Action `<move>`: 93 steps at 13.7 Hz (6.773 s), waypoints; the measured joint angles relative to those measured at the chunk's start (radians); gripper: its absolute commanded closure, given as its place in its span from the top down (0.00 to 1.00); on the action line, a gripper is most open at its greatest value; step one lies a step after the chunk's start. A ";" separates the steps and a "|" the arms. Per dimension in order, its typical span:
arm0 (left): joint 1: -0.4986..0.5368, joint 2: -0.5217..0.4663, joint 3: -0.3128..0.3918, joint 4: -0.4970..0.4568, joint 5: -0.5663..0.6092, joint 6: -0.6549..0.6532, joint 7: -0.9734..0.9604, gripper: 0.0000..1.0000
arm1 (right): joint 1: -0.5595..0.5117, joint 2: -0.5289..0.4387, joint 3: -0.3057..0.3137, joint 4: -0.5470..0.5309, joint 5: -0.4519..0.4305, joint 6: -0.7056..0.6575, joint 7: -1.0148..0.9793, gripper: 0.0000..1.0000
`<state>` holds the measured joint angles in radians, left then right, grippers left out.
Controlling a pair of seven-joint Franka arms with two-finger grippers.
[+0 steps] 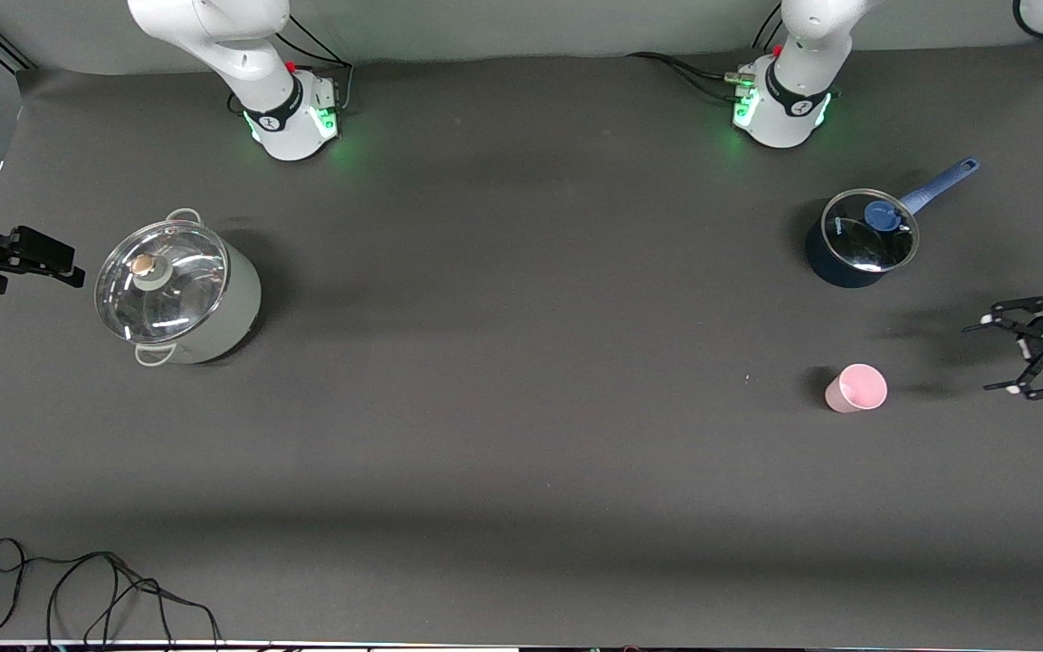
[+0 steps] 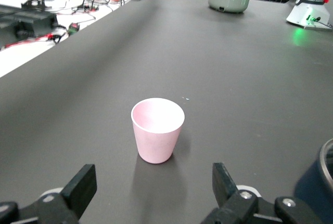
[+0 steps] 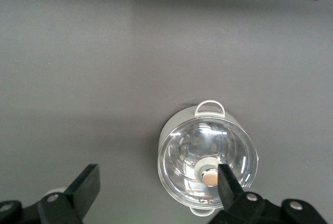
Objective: Transfer pink cup from left to right arm
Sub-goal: 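Move the left gripper down toward the pink cup, then close the left gripper around the pink cup, then lift the pink cup and carry it toward the glass pot, then reach the right gripper to the cup rim and close it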
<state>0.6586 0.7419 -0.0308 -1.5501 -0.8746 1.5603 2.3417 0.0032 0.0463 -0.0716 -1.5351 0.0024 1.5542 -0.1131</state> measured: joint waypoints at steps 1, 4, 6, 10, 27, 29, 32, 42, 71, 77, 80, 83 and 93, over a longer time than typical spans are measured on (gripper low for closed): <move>0.001 0.027 -0.003 0.003 -0.018 -0.011 0.043 0.99 | 0.000 0.000 -0.001 0.000 0.000 0.000 0.000 1.00; 0.002 0.100 -0.020 0.004 -0.071 -0.030 0.162 0.99 | -0.001 0.000 -0.002 0.002 0.000 0.000 0.000 1.00; 0.002 0.162 -0.027 0.003 -0.099 -0.034 0.228 0.99 | -0.001 0.000 -0.002 0.004 0.000 0.000 0.000 1.00; 0.002 0.276 -0.043 0.005 -0.166 -0.056 0.321 0.99 | -0.001 0.000 -0.002 0.012 0.001 0.000 0.000 1.00; -0.008 0.324 -0.148 0.027 -0.261 0.042 0.339 1.00 | -0.002 0.000 -0.005 0.024 0.013 0.000 0.000 1.00; -0.009 0.332 -0.158 0.028 -0.269 0.051 0.340 0.99 | -0.002 0.000 -0.005 0.028 0.013 0.000 0.000 1.00; -0.017 0.335 -0.160 0.028 -0.281 0.054 0.341 0.98 | -0.002 0.000 -0.005 0.030 0.013 0.000 0.000 1.00; -0.058 0.337 -0.160 0.028 -0.308 0.064 0.350 0.00 | -0.002 0.000 -0.005 0.030 0.013 0.000 0.000 1.00; -0.632 0.333 -0.840 0.476 -0.406 1.201 -0.142 0.00 | 0.001 0.000 -0.011 0.043 0.013 -0.042 0.000 1.00; -0.840 0.320 -0.910 0.558 -0.406 1.535 -0.225 0.00 | 0.001 0.000 -0.011 0.061 0.034 -0.043 0.280 1.00; -0.937 0.312 -0.910 0.609 -0.406 1.648 -0.253 0.00 | 0.004 -0.002 -0.009 0.097 0.043 -0.077 0.516 1.00; -0.990 0.305 -0.910 0.622 -0.406 1.723 -0.268 0.00 | 0.003 -0.004 -0.009 0.130 0.048 -0.089 0.704 1.00; -1.179 0.283 -0.808 0.675 -0.387 1.881 -0.409 0.00 | 0.147 0.133 0.095 0.344 0.124 -0.097 1.037 0.99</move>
<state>-0.5204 1.0254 -0.8383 -0.8749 -1.2614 3.4409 1.9332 0.1502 0.1794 0.0233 -1.1911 0.1263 1.4569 0.9236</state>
